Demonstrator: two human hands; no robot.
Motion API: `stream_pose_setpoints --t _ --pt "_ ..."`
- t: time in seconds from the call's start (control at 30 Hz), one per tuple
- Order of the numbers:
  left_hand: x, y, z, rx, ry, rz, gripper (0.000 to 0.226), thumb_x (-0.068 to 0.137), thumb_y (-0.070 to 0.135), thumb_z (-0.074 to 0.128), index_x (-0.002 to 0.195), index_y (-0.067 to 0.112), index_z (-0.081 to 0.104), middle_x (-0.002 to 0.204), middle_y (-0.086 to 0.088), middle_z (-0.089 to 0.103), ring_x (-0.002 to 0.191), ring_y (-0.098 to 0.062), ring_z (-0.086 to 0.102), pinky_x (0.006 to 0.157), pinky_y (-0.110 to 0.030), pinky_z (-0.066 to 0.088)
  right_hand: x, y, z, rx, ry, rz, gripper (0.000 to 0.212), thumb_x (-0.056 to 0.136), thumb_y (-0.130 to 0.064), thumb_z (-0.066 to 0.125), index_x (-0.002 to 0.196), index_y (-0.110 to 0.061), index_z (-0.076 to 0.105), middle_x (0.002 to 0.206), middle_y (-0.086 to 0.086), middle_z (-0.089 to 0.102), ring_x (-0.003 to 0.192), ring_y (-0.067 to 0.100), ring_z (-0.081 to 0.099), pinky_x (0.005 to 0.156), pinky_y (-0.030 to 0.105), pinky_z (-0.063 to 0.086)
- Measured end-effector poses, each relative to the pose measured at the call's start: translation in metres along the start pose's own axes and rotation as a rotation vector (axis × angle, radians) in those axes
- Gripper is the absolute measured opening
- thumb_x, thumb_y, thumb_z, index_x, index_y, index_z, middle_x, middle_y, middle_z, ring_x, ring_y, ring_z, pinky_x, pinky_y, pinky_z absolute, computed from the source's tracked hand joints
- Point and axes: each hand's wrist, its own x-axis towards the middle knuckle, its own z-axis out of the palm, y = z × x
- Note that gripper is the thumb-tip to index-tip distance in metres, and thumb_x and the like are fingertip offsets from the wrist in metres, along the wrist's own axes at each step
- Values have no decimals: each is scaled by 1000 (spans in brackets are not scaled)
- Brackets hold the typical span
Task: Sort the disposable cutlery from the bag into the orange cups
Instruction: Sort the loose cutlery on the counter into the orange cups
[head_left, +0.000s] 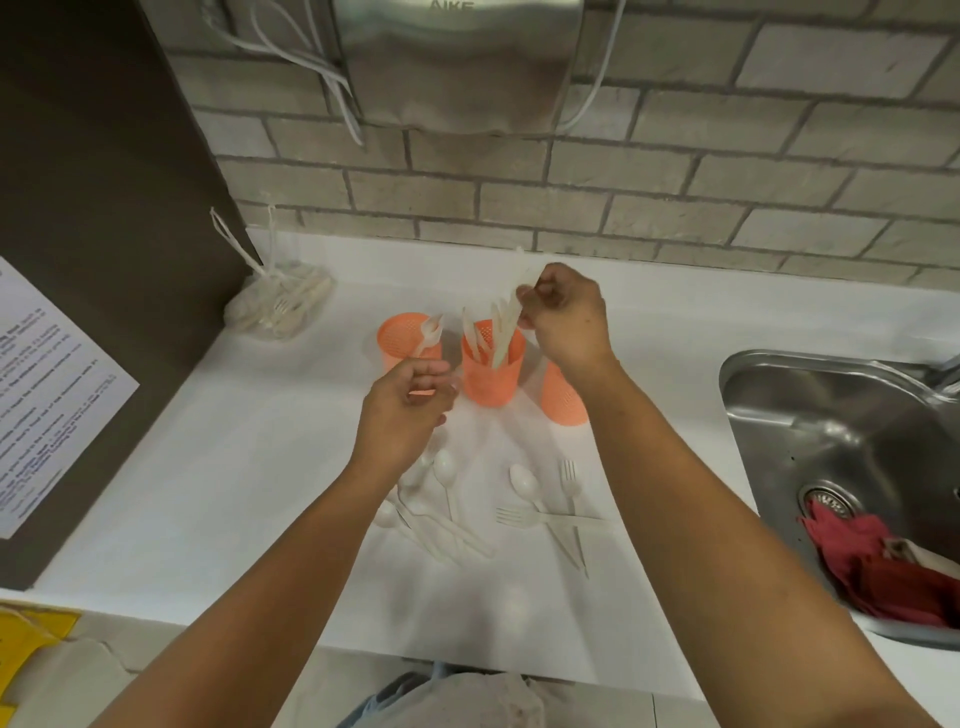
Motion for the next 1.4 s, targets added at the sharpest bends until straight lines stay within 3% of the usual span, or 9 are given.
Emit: stream_pose_setpoints --t 0.17,0.33,0.43,0.57,0.7,0.83,0.93,1.2,1.4 --pt "-16 -12 -5 136 -68 -55 20 91 19 77 108 27 72 99 7 78 87 -17 76 87 -44 63 30 -1 7 -38 42 47 12 89 -16 65 80 -9 61 75 9 66 79 35 71 77 51 60" --pt "-27 -20 -7 185 -87 -99 20 90 19 76 107 28 72 97 7 79 85 -17 76 91 -48 61 40 9 21 -257 -75 46 15 93 -13 61 81 -4 59 83 13 70 79 28 70 72 37 58" --pt "-30 -23 -10 188 -86 -115 20 91 17 75 108 27 71 98 6 79 85 -17 76 92 -49 60 39 16 28 -363 -146 47 10 94 -8 57 95 -5 66 92 11 71 84 26 66 71 28 51" --pt "-32 -26 -13 202 -90 -122 21 92 17 74 110 28 70 98 9 78 87 -14 76 92 -47 61 35 23 34 -373 -226 130 29 94 -7 52 119 -17 65 105 8 74 86 25 71 76 31 58" --pt "-33 -31 -17 196 -78 -134 21 92 19 75 109 30 70 98 8 78 90 -18 76 92 -50 60 25 26 34 -392 -143 43 37 94 -7 57 130 -14 60 125 9 58 106 22 63 86 27 50" --pt "-33 -36 -22 197 -49 -127 22 90 15 75 108 29 71 95 10 78 87 -16 76 91 -49 61 0 24 36 -364 -54 -123 31 91 -4 57 119 -10 66 117 11 57 89 14 59 77 15 39" --pt "-35 -41 -29 206 -27 -136 23 91 11 73 108 27 72 94 9 77 85 -16 76 90 -48 61 -27 29 43 -396 -110 -161 24 87 -3 58 108 -8 70 105 13 64 80 17 60 75 21 42" --pt "-38 -56 -57 282 29 -137 21 91 11 72 106 26 73 99 6 76 81 -15 75 85 -43 63 -103 74 70 -479 -379 33 16 90 -8 62 106 -10 67 102 10 67 92 24 63 76 25 43" --pt "-42 -73 -77 380 -15 -141 19 90 17 76 107 25 72 100 7 74 85 -18 73 86 -41 62 -141 83 88 -597 -440 123 22 90 -18 64 111 -9 64 107 9 60 96 27 63 75 29 44"
